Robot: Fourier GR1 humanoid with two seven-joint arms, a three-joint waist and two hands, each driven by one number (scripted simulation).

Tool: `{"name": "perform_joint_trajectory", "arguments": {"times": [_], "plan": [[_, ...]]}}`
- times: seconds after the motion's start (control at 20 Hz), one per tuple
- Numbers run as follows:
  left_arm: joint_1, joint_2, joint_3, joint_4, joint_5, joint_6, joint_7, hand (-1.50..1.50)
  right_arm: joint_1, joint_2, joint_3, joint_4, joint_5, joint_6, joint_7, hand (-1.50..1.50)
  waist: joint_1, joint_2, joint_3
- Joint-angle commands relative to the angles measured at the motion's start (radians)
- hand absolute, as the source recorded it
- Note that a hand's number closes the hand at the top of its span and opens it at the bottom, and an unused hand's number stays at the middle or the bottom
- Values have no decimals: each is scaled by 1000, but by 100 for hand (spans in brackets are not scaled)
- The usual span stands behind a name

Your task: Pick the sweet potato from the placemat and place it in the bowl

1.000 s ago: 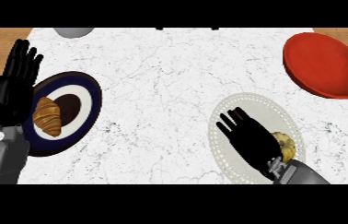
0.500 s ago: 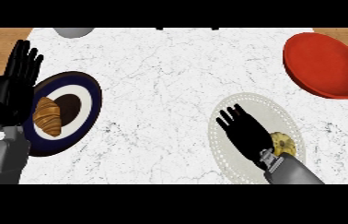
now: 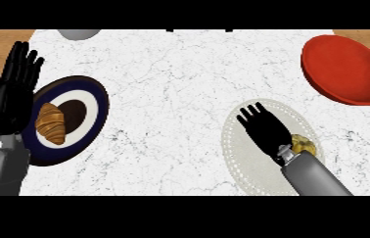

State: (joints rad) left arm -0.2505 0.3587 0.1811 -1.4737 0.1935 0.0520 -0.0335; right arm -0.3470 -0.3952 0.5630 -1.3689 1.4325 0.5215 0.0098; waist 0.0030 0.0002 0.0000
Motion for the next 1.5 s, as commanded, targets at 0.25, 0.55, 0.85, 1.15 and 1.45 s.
{"name": "perform_joint_trajectory", "arguments": {"times": [0.25, 0.55, 0.85, 1.15, 1.45], "plan": [[12, -49, -10, -32, -43, 30, 10, 0, -9, 43, -31, 111, 67, -166, -96, 150, 0, 0, 0], [27, -42, 19, -42, -35, -8, 16, 0, 4, 34, -69, 91, 113, -195, -179, 150, -1, -1, 0], [53, -31, 57, -29, -25, 10, -4, 0, 62, -250, -495, 218, -165, -326, -281, 150, -94, 8, 11], [60, -22, 82, -29, -16, 18, -2, 0, 60, -398, -762, 403, -352, -314, -386, 150, -107, 23, 20], [60, -26, 67, -47, -13, 1, -12, 0, 42, -574, -964, 601, -467, -357, -537, 150, -59, 24, 20]]}}
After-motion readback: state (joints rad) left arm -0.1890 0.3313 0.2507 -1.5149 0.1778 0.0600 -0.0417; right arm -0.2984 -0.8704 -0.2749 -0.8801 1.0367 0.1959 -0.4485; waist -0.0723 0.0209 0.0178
